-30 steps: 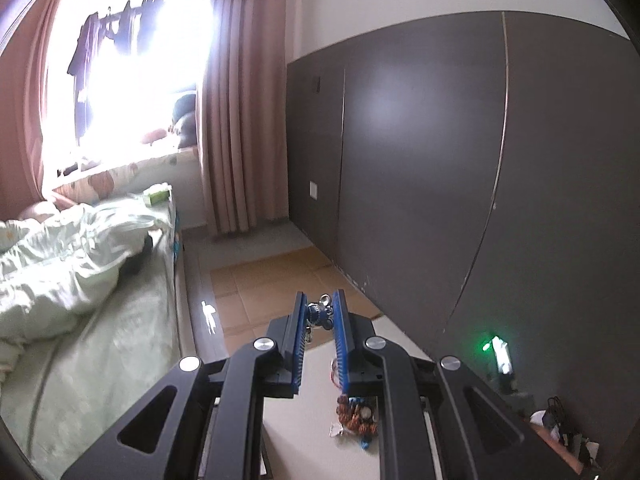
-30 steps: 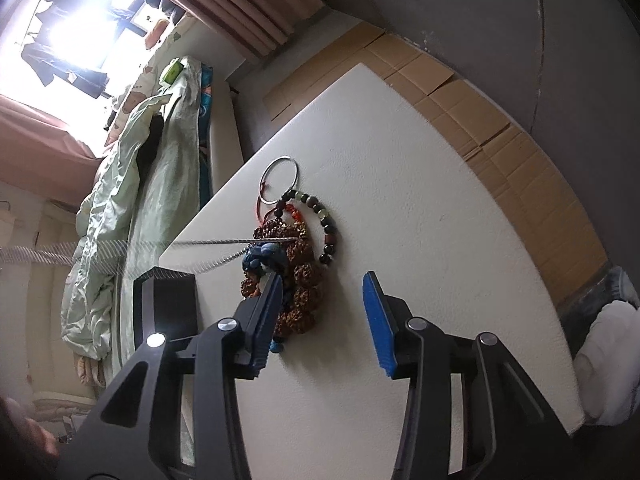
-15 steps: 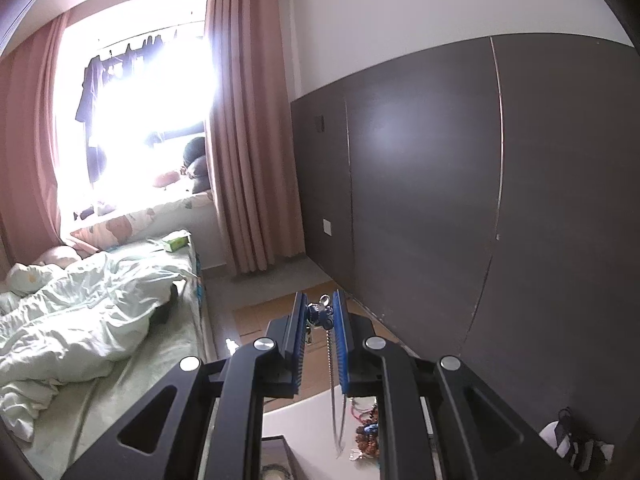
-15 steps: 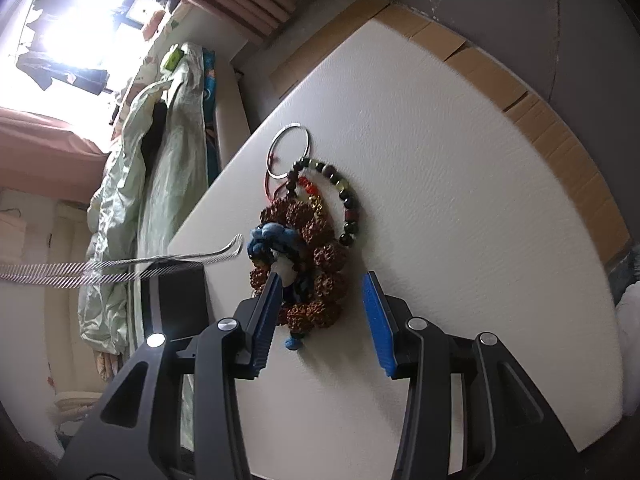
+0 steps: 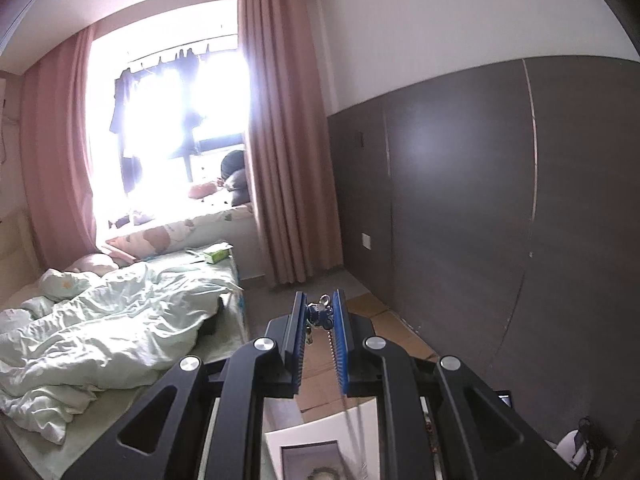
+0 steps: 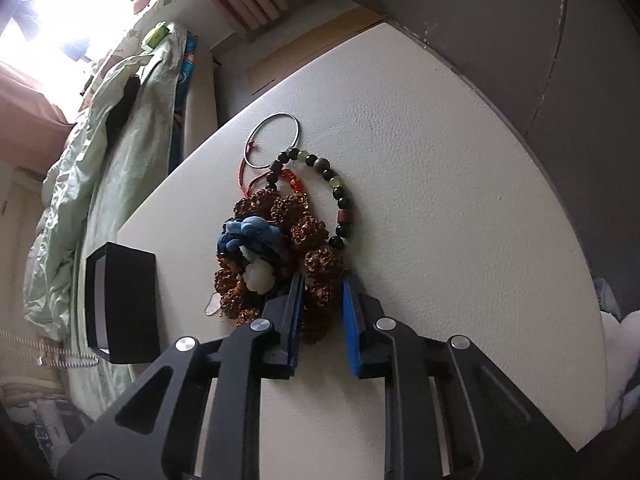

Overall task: Organize jewelry
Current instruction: 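Lift the silver chain with the left gripper while the right grasps the brown bead bracelet, then lower the silver chain into the box with the left gripper while the right releases the brown bracelet there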

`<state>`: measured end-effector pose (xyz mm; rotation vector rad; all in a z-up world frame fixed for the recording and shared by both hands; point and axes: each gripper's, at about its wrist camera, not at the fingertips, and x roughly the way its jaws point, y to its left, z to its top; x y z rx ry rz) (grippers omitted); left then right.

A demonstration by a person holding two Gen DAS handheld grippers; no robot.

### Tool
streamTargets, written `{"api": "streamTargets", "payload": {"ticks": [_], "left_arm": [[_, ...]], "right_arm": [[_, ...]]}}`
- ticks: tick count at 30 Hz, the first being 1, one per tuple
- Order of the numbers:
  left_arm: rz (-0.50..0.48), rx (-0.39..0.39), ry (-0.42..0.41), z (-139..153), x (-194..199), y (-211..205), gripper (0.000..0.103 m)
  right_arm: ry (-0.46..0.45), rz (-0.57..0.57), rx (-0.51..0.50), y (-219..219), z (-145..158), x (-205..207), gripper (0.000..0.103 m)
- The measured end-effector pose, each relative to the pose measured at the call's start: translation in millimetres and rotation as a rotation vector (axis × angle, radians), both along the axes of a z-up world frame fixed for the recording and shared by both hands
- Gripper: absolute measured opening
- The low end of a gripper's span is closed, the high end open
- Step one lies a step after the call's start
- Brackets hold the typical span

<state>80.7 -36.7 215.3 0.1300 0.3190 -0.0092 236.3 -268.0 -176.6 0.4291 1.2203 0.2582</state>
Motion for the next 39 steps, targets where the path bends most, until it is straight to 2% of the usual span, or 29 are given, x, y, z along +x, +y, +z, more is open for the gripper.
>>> {"api": "streamTargets", "payload": {"ticks": [4,10,21,25,31,39], "left_arm": [[0.026,-0.005,-0.007,6,-6,15,0.011],[0.049,-0.018,0.006,-1,-2,30,0.011],[0.075,-0.048,0.062,-34,20,49,0.011],[0.081,-0.059,0.07,-42,24,55,0.011],[0.092,-0.098,0.097,-67,31,66,0.011],[0.106,-0.18,0.163,-126,44,76,0.011]], "right_arm": [[-0.062,0.025,0.084,-5,21,-6,0.019],[-0.144,0.072,0.211,-2,53,-13,0.019],[-0.273,0.091,0.361,-4,97,-23,0.019],[-0.297,0.102,0.386,-2,103,-25,0.019],[-0.319,0.114,0.411,6,106,-24,0.019],[-0.355,0.119,0.426,10,110,-27,0.019]]}}
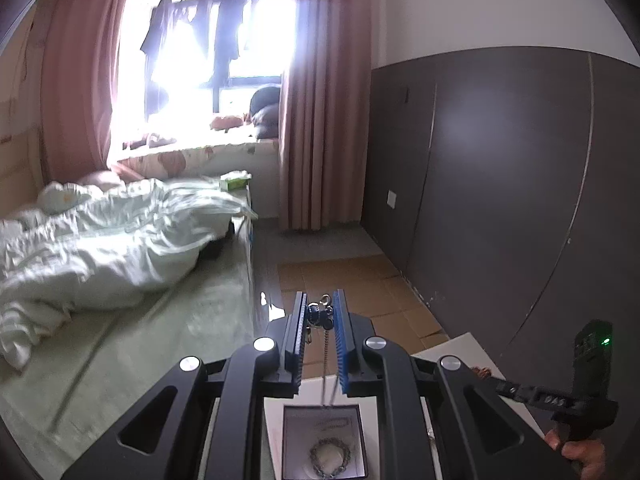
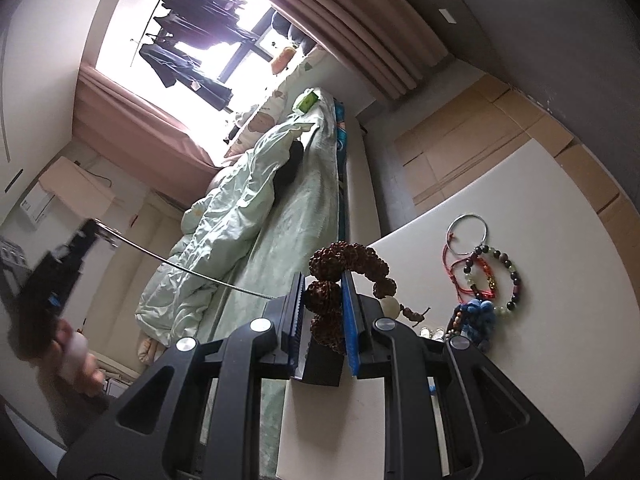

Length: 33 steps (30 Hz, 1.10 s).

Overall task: Organize jewelry
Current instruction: 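Lower the silver chain into the box with the left gripper while the right releases the brown bracelet there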

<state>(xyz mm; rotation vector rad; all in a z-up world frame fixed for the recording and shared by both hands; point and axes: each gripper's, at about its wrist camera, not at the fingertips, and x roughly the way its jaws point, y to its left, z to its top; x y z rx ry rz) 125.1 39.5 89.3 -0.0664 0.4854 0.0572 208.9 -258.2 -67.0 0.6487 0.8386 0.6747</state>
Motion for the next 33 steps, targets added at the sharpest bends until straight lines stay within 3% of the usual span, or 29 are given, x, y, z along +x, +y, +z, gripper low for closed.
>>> {"api": "streamTargets", "payload": {"ticks": [7,15,17,18,19,21,26,33], "left_arm": [[0.034,-0.137,0.078,-72,11,23,0.011],[0.003,-0.271,0.203,-146,25,34,0.012],[0.003,-0.3,0.219,-152,28,39,0.013],[0.006,-0.299,0.225,-152,29,40,0.025],[0.01,-0.298,0.225,-152,29,41,0.045],[0.011,-0.3,0.186,-148,23,41,0.058],[0.009,-0.311,0.177,-141,18,52,0.059],[0.072,-0.372,0.162,-128,5,87,0.072]], "right_arm": [[-0.005,0.006,-0.005,5,-2,0,0.019],[-0.044,0.033,0.027,19,3,-5,0.019],[-0.056,0.043,0.038,27,3,-7,0.019],[-0.061,0.048,0.043,30,3,-8,0.019],[-0.068,0.055,0.051,35,4,-9,0.019],[-0.082,0.067,0.062,44,5,-10,0.019],[-0.106,0.1,0.066,70,5,-14,0.019],[-0.077,0.143,0.086,108,-8,-12,0.019]]}}
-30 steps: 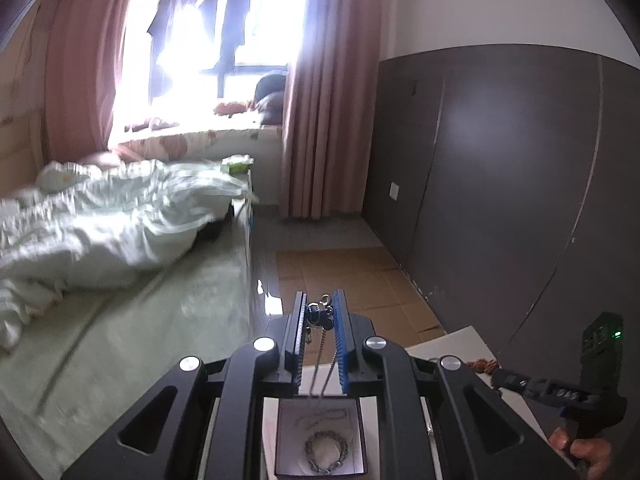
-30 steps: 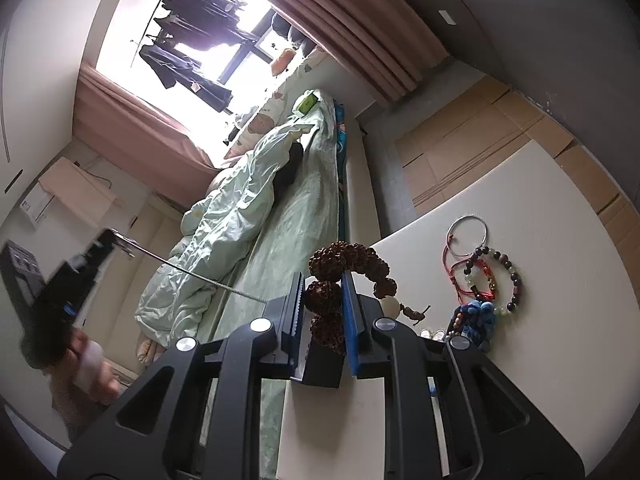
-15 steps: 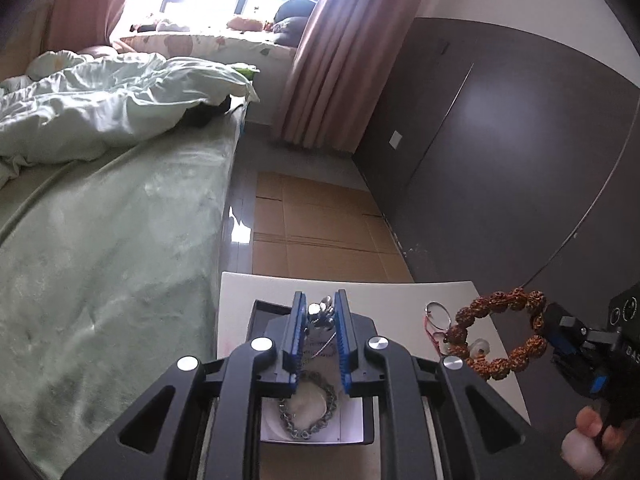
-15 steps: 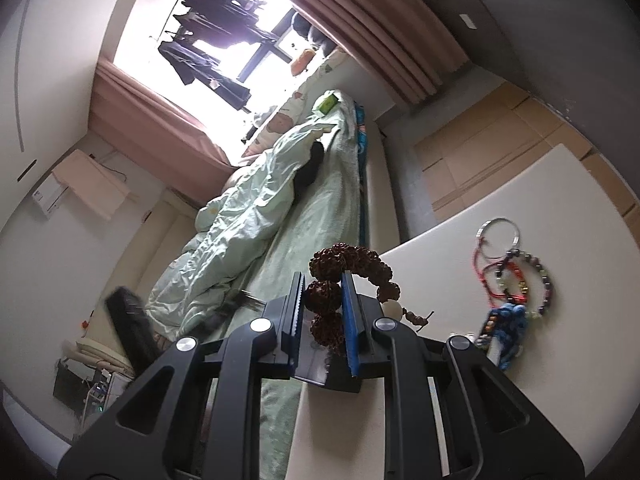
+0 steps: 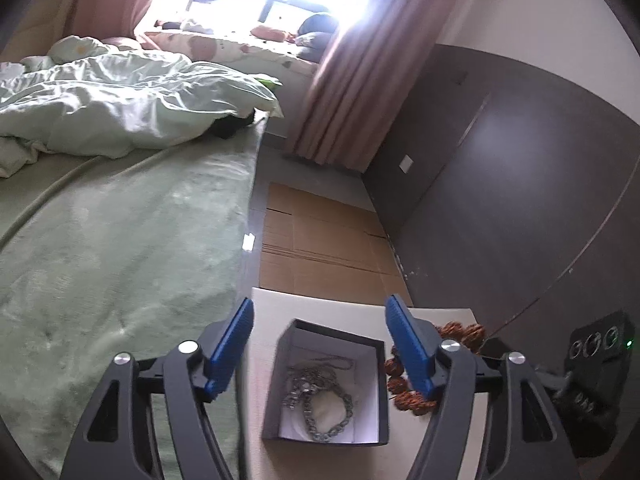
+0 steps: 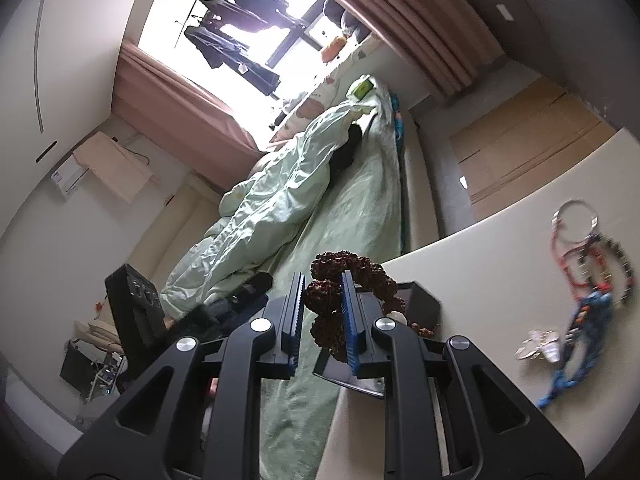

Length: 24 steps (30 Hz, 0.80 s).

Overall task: Organize jewelry
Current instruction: 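Lower the silver chain into the box with the left gripper while the right releases the brown bracelet there, then withdraw both open grippers from the black box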

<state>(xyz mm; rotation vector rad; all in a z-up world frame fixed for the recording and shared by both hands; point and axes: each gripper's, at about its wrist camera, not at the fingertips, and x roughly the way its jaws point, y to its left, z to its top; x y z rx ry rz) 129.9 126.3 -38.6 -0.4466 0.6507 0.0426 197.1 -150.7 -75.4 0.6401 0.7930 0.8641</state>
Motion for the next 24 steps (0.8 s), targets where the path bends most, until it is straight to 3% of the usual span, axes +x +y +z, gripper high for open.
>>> {"api": "streamTargets", "payload": {"ticks": [3,10,13,15,16,17,21,24], "left_arm": [[0.026,0.007,-0.015,8,-6,11,0.078],[0.059,0.001,-0.025,13,-15,33,0.081],[0.07,-0.012,-0.031,15,-17,39,0.081],[0.071,-0.021,-0.035,16,-18,39,0.081],[0.069,-0.024,-0.037,16,-18,39,0.081],[0.067,-0.025,-0.038,16,-18,37,0.081],[0.049,-0.014,-0.034,16,-17,27,0.081],[0.037,-0.002,-0.028,15,-17,20,0.084]], "right_arm": [[0.012,0.02,0.013,15,-5,1,0.019],[0.066,0.064,0.029,55,-22,6,0.019],[0.122,0.042,-0.076,69,-34,12,0.021],[0.16,0.041,-0.163,76,-40,15,0.044],[0.165,0.031,-0.192,76,-41,14,0.061],[0.151,0.02,-0.198,73,-40,13,0.069],[0.066,-0.002,-0.184,53,-22,6,0.074],[0.051,-0.031,-0.181,36,-18,5,0.074]]}}
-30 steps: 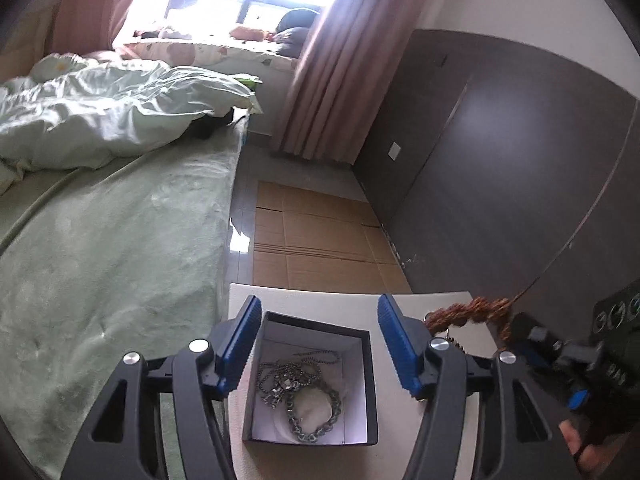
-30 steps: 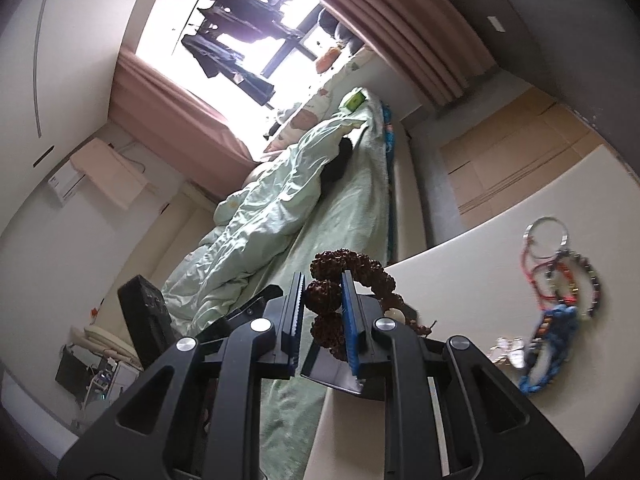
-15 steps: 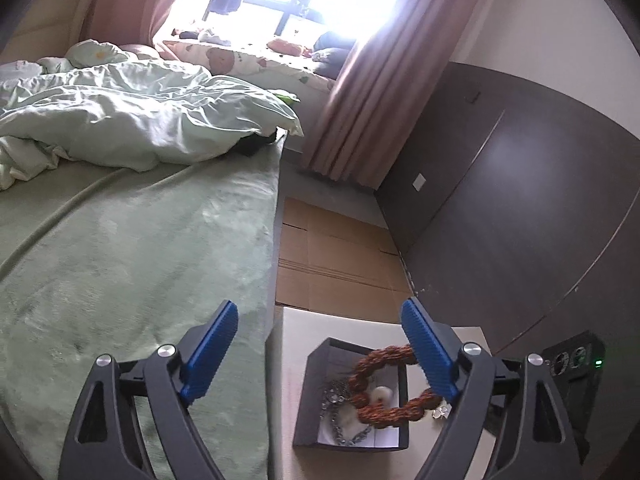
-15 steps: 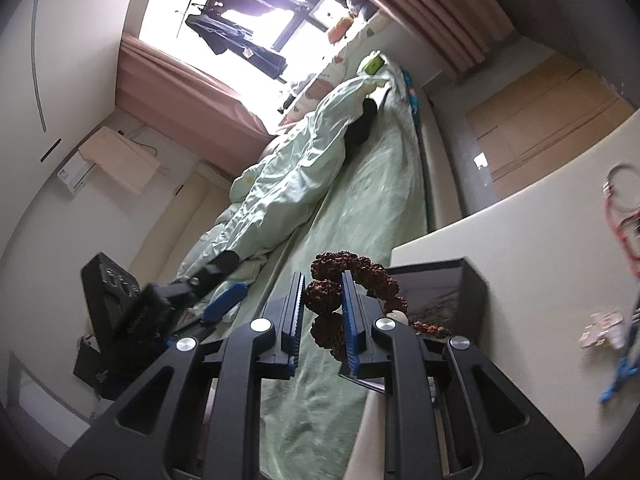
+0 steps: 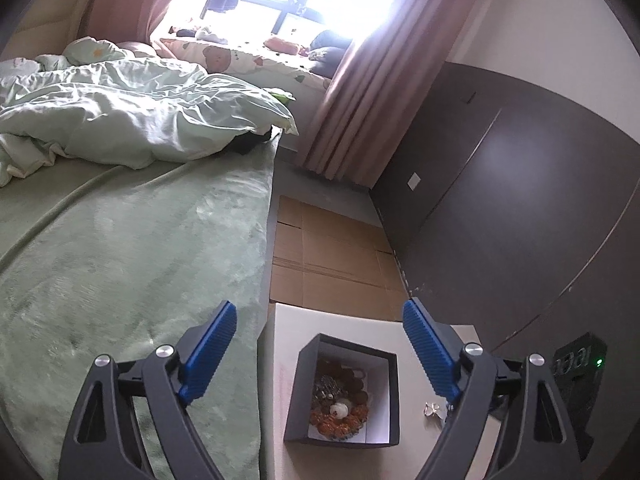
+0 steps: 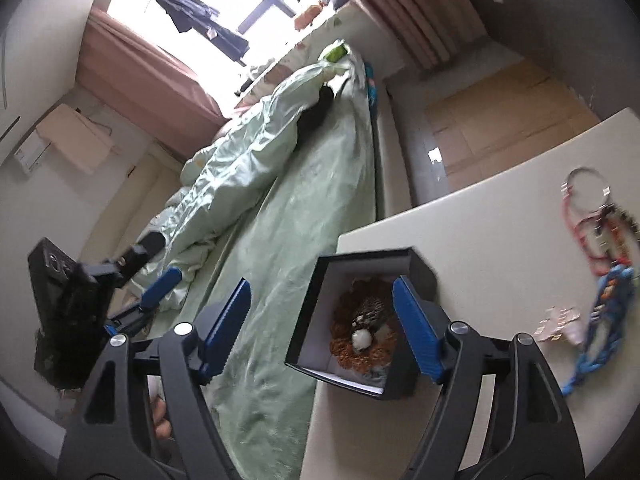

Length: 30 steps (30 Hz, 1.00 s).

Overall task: Organize jewelry
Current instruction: 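Withdraw both open grippers from the black box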

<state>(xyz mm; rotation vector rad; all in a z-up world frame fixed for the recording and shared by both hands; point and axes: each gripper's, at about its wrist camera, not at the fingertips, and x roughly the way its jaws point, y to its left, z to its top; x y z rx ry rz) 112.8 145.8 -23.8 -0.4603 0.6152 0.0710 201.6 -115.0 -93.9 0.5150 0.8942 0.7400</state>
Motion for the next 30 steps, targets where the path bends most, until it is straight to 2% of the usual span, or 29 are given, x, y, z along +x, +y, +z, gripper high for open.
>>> {"api": "streamTargets", "payload": {"ticks": [3,7,20,23,30], "left_arm": [[-0.015,0.014,0.01,-1,-1,-12,0.085],[-0.036,0.038,0.014,-3,0,-29,0.093],[-0.144,0.076,0.037,-12,11,-85,0.093],[-0.18,0.083,0.042,-15,15,-102,0.091],[-0.257,0.102,0.081,-30,29,-140,0.077]], "right_arm": [[-0.004,-0.034,0.004,-22,4,-2,0.074],[-0.027,-0.113,-0.03,-54,13,-6,0.074],[0.043,-0.22,-0.155,-129,2,-9,0.074],[0.071,-0.237,-0.189,-141,-4,-10,0.074],[0.164,-0.259,-0.235,-163,-22,-7,0.074]]}}
